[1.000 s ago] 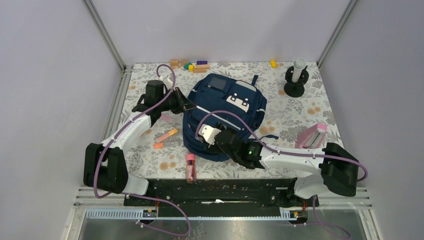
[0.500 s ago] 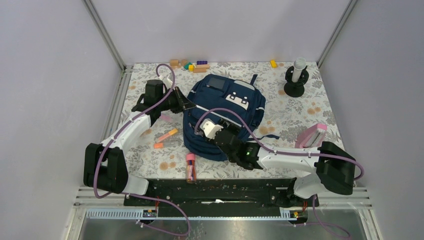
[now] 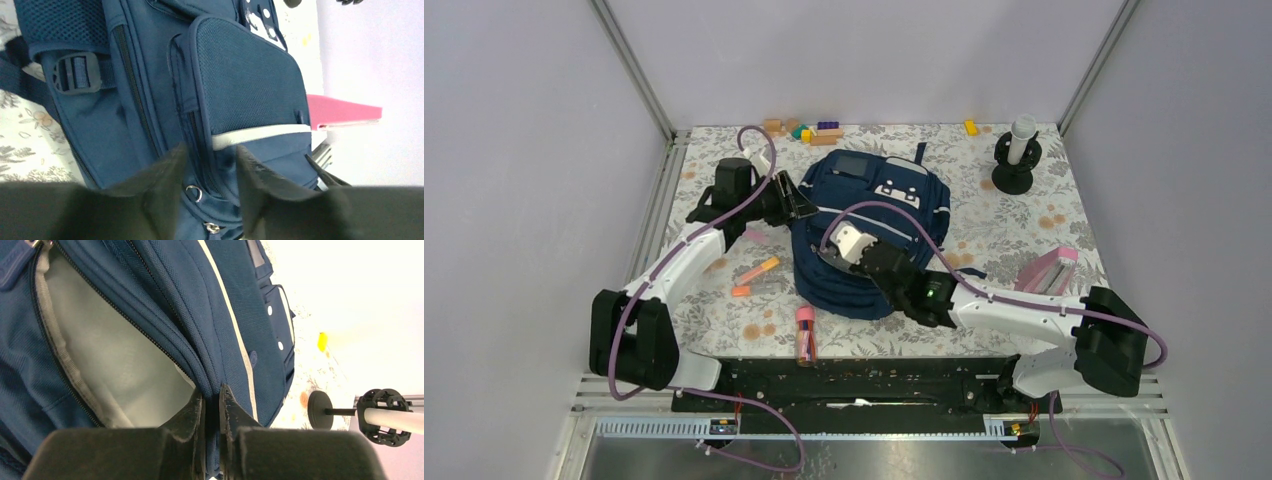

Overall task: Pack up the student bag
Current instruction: Unzip the student bag at the center of the board, then pick up the stationery from the center of the board.

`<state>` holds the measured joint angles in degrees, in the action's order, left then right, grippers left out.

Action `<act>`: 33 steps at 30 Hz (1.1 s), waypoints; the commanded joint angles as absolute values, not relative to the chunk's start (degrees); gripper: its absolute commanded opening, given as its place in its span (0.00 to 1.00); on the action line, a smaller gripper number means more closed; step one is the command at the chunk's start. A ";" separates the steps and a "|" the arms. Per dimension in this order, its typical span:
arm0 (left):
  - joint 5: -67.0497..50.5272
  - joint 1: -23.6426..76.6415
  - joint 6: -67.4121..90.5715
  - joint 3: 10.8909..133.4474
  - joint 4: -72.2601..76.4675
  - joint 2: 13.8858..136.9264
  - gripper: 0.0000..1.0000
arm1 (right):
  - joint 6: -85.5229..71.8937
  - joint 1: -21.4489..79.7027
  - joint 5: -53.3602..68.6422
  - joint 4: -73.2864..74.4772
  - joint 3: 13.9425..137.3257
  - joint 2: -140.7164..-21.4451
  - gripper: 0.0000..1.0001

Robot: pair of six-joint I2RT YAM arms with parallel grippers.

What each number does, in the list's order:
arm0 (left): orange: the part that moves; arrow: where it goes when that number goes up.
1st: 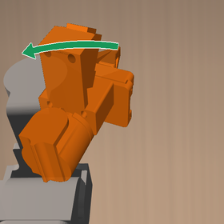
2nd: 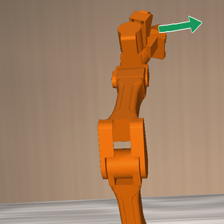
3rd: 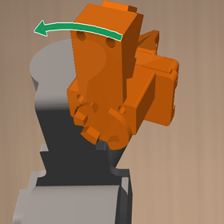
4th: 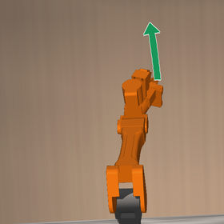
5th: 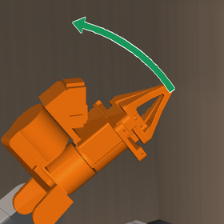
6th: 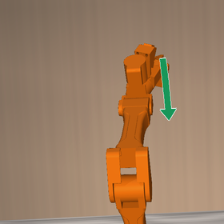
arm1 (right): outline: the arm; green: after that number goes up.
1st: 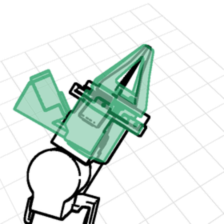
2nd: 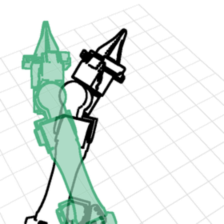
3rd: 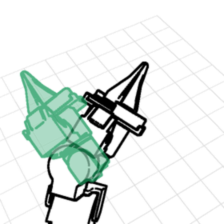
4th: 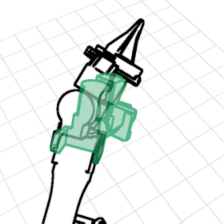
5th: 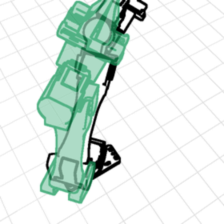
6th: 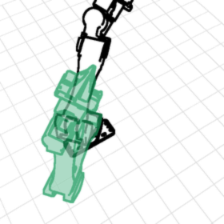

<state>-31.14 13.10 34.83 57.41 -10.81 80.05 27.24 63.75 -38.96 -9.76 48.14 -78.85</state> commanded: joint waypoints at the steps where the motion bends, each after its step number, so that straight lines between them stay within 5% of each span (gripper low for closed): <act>1: -22.86 15.20 28.08 61.31 -14.37 75.40 0.58 | 23.92 60.33 -37.19 -1.70 57.48 -75.28 0.00; 4: -14.78 19.33 24.38 61.63 -18.07 72.19 0.74 | 22.50 59.35 -34.51 4.65 61.65 -75.20 0.00; 10: -6.06 19.91 27.63 52.03 -16.93 61.31 0.84 | 20.38 56.97 -30.84 9.88 66.08 -74.72 0.00; 21: 4.72 30.34 37.88 33.58 -22.92 37.26 0.82 | 14.44 52.85 -27.05 11.72 66.75 -74.24 0.00; 33: 12.42 49.52 55.98 21.68 -27.96 39.02 0.83 | 12.79 51.14 -26.02 9.76 65.14 -72.21 0.00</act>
<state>7.70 44.05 48.03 22.94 -28.93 36.12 15.97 52.77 -22.74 14.00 62.96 -76.44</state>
